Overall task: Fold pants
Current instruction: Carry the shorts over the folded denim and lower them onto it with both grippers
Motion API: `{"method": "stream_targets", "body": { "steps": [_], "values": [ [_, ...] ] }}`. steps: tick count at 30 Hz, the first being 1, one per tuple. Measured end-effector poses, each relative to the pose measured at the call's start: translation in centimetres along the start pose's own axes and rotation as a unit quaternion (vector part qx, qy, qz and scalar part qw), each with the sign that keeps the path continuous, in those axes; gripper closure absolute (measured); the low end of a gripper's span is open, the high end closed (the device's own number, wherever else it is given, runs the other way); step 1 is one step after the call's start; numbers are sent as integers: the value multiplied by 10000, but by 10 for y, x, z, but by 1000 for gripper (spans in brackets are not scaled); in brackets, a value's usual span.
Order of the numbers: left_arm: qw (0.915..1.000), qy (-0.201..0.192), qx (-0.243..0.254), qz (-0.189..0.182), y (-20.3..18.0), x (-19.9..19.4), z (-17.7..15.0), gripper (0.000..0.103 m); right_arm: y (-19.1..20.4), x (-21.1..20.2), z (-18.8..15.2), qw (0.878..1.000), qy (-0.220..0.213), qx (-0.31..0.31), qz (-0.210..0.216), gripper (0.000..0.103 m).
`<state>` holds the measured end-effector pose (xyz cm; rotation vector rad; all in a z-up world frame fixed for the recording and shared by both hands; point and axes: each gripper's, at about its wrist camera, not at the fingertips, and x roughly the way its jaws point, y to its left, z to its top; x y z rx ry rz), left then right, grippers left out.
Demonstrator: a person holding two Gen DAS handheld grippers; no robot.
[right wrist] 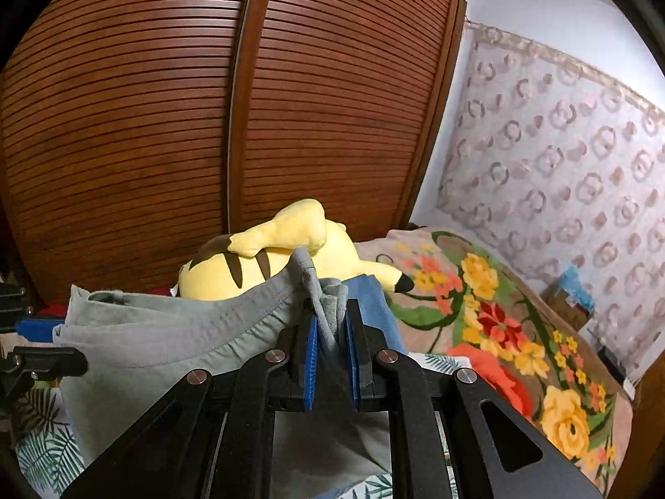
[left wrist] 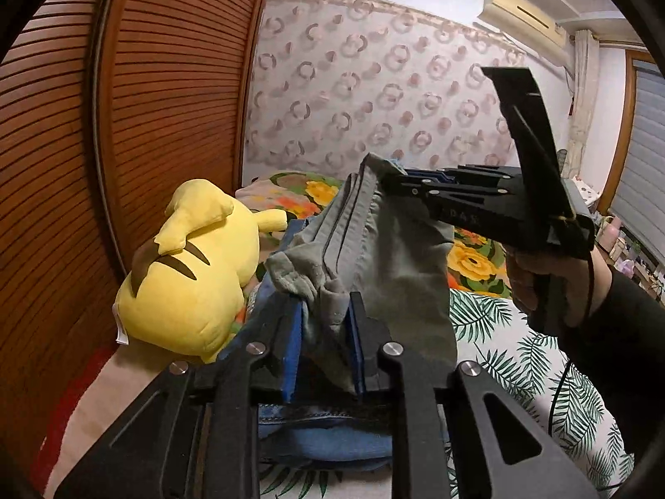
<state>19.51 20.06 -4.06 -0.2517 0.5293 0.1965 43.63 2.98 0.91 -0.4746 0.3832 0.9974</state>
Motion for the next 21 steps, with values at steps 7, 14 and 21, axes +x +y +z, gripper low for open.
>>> {"method": "stream_targets", "body": {
  "steps": [7,14,21],
  "values": [
    [9999,110,-9,64,-1,2,-3,79,2,7,4,10000,52,28,67,91],
    [9998,180,-33,119,1,2,-2,53,-2,9,8,9997,124,180,58,77],
    [9998,-4,76,203,-7,-5,5,46,-12,-9,-4,9991,43,399,147,64]
  ]
}}
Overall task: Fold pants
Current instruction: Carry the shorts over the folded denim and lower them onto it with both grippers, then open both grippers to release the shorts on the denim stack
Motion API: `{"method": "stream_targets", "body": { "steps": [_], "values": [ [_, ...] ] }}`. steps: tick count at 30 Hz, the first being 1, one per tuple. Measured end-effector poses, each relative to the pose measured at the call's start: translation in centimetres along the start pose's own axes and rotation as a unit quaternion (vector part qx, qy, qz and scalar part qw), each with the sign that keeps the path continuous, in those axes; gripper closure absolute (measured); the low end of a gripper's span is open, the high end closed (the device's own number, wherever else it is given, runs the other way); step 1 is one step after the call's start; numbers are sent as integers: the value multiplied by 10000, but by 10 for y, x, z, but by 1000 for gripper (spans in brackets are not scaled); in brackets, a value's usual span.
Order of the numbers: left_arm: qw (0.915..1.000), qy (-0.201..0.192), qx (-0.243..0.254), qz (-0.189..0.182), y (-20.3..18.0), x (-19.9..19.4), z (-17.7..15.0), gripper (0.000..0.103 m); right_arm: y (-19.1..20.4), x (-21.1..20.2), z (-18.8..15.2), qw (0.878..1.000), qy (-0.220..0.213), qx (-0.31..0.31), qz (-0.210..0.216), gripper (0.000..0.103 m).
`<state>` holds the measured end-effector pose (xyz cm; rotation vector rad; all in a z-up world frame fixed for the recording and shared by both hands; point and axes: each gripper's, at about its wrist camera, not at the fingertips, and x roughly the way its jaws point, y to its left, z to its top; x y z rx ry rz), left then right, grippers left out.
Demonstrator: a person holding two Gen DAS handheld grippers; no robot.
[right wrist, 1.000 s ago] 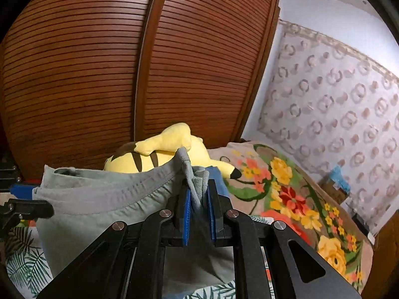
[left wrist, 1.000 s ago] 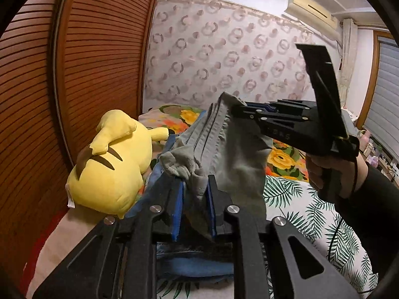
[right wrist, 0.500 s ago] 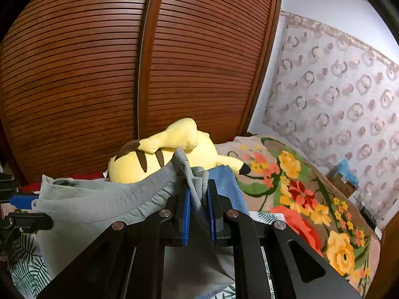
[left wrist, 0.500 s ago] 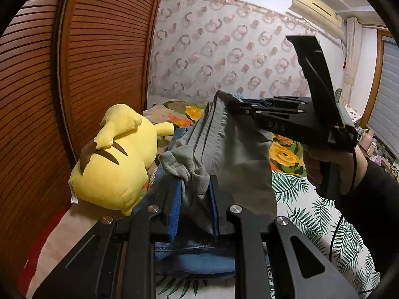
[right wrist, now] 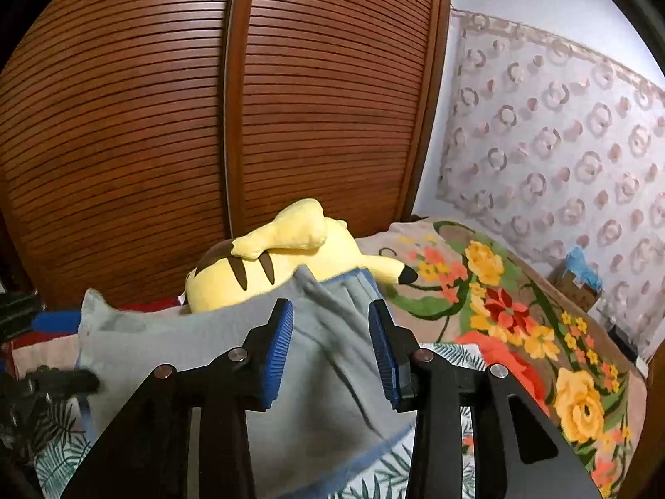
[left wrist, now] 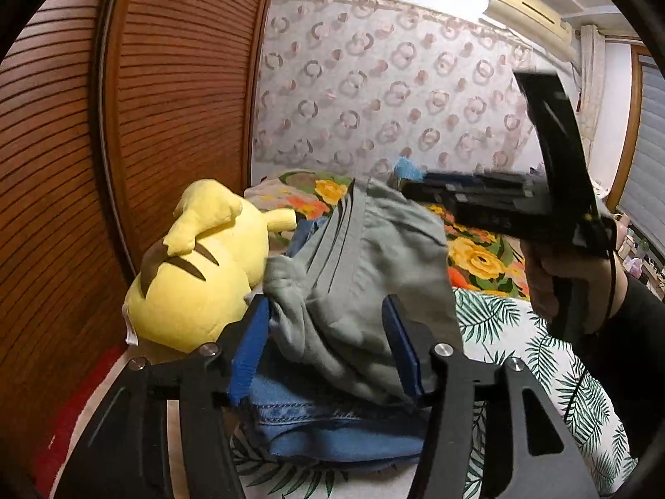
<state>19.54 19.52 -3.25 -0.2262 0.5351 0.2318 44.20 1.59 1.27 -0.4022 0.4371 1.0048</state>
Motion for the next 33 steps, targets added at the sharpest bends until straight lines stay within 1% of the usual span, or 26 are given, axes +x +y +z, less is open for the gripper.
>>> {"method": "stream_targets", "body": {
  "steps": [6,10,13,16,19,22,24,33],
  "values": [
    [9997,-164,117,98,-2,-4,6,46,-16,5,-20,9992,243,297,143,64],
    [9996,-203,189,78,-4,-6,8,46,-27,17,-20,9979,406,482,159,64],
    [9995,6,293,145,-5,5,3,46,-35,26,-18,9967,474,658,52,64],
    [9986,322,345,247,-2,18,-8,46,-41,35,-17,9952,538,808,-127,64],
    [9976,515,352,302,2,24,-17,46,-40,37,-17,9938,583,930,-156,64],
    [9969,613,355,336,6,25,-23,46,-34,31,-17,9937,575,925,-249,64],
    [9970,607,351,327,6,22,-25,46,-28,21,-17,9935,552,943,-312,64],
    [9975,516,483,46,-6,-6,-27,45,4,-34,-34,9910,394,1213,-419,64]
  ]
}}
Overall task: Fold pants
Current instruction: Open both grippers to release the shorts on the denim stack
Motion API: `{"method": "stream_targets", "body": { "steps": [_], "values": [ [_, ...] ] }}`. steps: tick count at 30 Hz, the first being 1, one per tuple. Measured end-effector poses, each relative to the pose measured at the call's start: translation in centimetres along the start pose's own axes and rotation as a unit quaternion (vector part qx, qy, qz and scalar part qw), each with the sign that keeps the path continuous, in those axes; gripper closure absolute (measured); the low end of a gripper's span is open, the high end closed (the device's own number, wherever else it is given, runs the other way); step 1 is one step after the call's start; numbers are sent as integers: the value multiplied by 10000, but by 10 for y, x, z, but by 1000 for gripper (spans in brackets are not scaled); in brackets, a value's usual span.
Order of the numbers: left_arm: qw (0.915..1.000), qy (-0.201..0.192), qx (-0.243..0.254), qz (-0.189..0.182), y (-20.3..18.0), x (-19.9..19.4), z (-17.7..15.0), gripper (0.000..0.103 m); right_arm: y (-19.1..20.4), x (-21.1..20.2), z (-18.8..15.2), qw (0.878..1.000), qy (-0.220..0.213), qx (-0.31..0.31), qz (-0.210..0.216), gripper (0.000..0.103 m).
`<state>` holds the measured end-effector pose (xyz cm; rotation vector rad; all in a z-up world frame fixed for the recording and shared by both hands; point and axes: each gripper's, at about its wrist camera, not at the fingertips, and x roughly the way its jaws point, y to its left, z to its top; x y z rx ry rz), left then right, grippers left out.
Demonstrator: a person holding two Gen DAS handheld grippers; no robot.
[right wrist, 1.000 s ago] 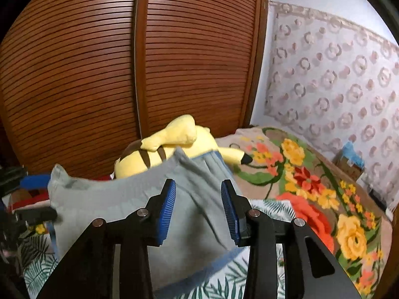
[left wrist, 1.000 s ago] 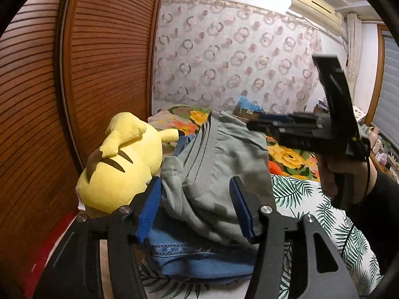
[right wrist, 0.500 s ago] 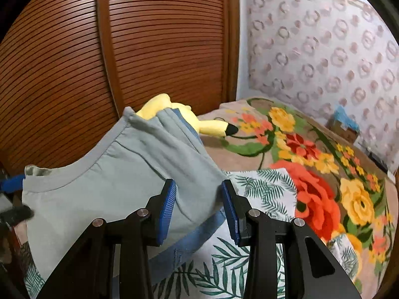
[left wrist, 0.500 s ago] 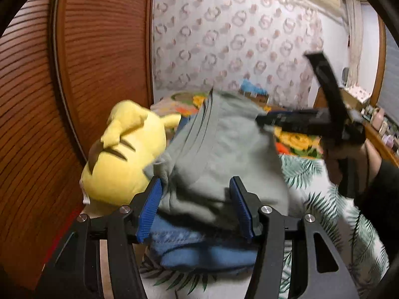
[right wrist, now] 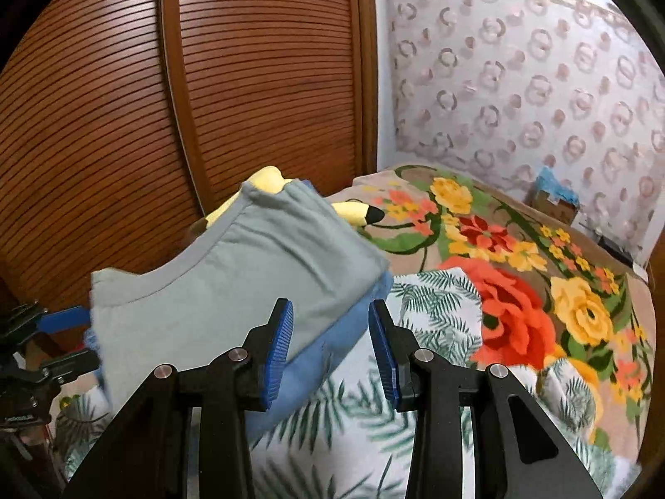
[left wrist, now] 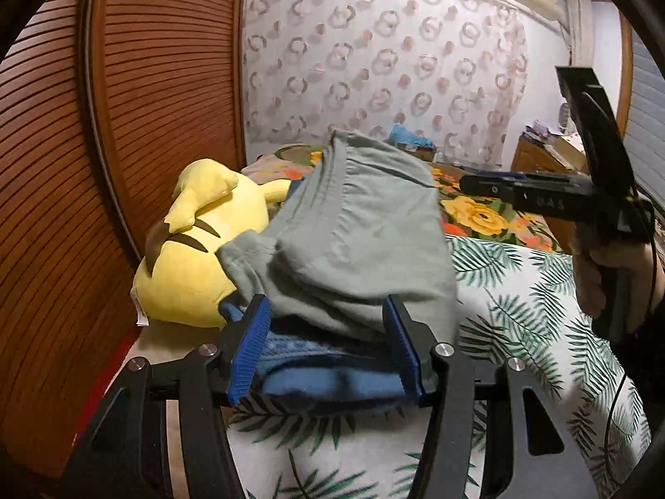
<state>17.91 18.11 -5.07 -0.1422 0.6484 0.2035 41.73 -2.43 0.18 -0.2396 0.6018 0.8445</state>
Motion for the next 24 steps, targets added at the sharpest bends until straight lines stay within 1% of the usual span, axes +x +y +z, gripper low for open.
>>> {"method": "stream_targets", "body": {
  "steps": [4,5,6,9,13,15,17,19,21,24],
  "values": [
    [9999,-39,96,-125,-8,-13,-6,44,10,-31,-22,9998,-94,173,-75,64],
    [9998,-36,134,-167,-11,-16,-8,41,13,-38,-27,9997,-113,207,-91,64],
    [9997,-38,170,-191,-13,-19,-10,35,16,-47,-33,9995,-144,247,-114,64],
    [9992,-84,281,-258,-22,-28,-16,27,22,-70,-49,9991,-199,331,-196,64],
    [9982,-74,389,-441,-32,-41,-24,24,29,-98,-70,9982,-254,450,-308,64],
    [9973,-62,453,-572,-37,-45,-28,16,34,-112,-79,9977,-287,491,-359,64],
    [9962,-54,518,-699,-44,-50,-34,16,41,-125,-89,9973,-320,510,-428,64],
    [9956,-68,590,-718,-50,-55,-39,11,45,-137,-100,9967,-343,540,-498,64],
    [9949,-122,620,-783,-55,-61,-44,10,48,-148,-111,9961,-359,593,-545,64],
    [9948,-71,679,-750,-61,-64,-50,10,55,-164,-125,9952,-393,655,-615,64]
  ]
}}
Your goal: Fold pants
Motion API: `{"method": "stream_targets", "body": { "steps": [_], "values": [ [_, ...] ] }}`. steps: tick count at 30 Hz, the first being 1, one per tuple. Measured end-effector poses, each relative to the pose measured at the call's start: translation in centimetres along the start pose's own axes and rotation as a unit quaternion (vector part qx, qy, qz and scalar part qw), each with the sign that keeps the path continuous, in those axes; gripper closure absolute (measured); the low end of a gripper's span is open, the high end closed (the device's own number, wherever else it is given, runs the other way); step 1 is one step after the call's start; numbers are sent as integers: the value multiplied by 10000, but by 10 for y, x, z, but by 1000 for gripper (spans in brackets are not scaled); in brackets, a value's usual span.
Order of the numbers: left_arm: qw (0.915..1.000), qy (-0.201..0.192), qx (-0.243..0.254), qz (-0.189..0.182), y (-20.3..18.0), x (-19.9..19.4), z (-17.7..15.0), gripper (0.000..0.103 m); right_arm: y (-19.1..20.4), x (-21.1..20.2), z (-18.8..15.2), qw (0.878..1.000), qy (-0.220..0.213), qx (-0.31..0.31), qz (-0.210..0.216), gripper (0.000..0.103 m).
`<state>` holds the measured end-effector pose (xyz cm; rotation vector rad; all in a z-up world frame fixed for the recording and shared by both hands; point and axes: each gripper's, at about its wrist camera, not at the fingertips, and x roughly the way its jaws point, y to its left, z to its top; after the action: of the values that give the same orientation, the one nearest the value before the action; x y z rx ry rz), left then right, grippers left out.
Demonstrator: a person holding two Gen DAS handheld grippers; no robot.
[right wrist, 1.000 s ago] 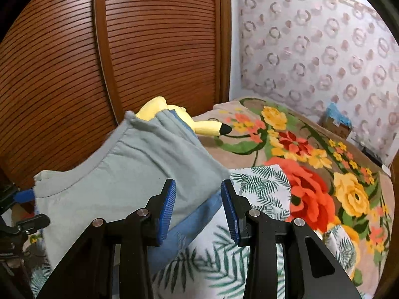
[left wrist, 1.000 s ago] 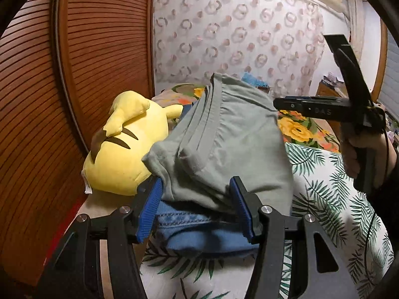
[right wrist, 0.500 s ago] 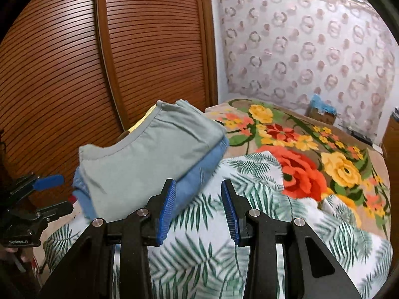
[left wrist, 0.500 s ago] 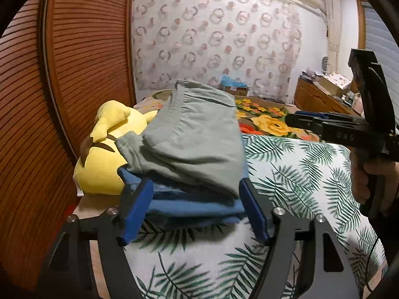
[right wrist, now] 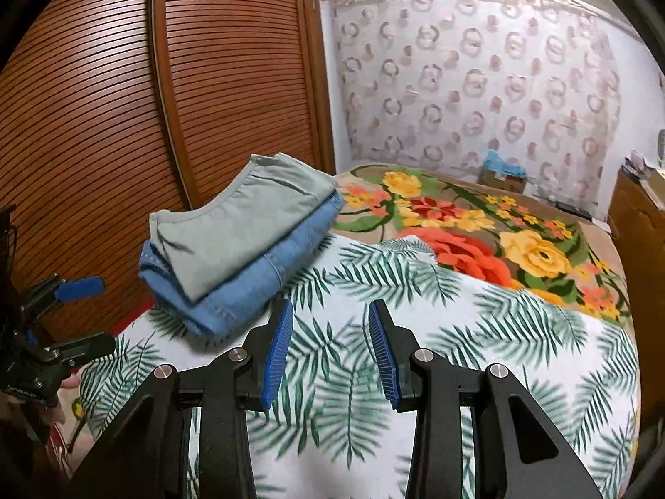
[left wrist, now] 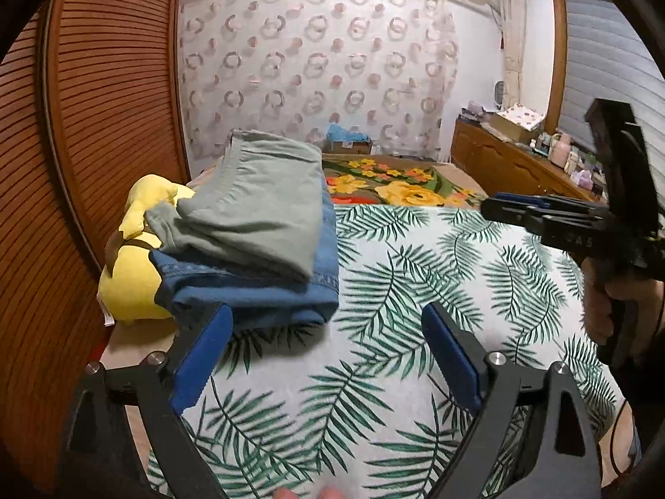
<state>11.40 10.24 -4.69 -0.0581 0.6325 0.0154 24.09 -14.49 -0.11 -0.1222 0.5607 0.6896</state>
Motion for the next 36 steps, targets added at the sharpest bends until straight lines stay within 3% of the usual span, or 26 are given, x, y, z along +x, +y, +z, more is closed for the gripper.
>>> {"method": "stream_targets", "body": {
  "steps": [3,17,22,28,36],
  "values": [
    [10000,34,8,-69,-7,-2,-7,10,1,-14,-13,9999,-17,85,-117,64],
    [9995,-30,260,-160,-60,-12,-24,10,23,-97,-68,9944,-173,640,-825,30],
    [9986,-42,256,-470,-76,-16,-24,10,35,-123,-74,9890,-180,781,-1240,28],
    [9986,-240,262,-397,-86,-31,-13,10,49,-155,-75,9819,-314,839,-1670,28],
    [9980,-476,288,-294,-96,-58,4,10,67,-182,-77,9774,-613,880,-1819,28]
  ]
}}
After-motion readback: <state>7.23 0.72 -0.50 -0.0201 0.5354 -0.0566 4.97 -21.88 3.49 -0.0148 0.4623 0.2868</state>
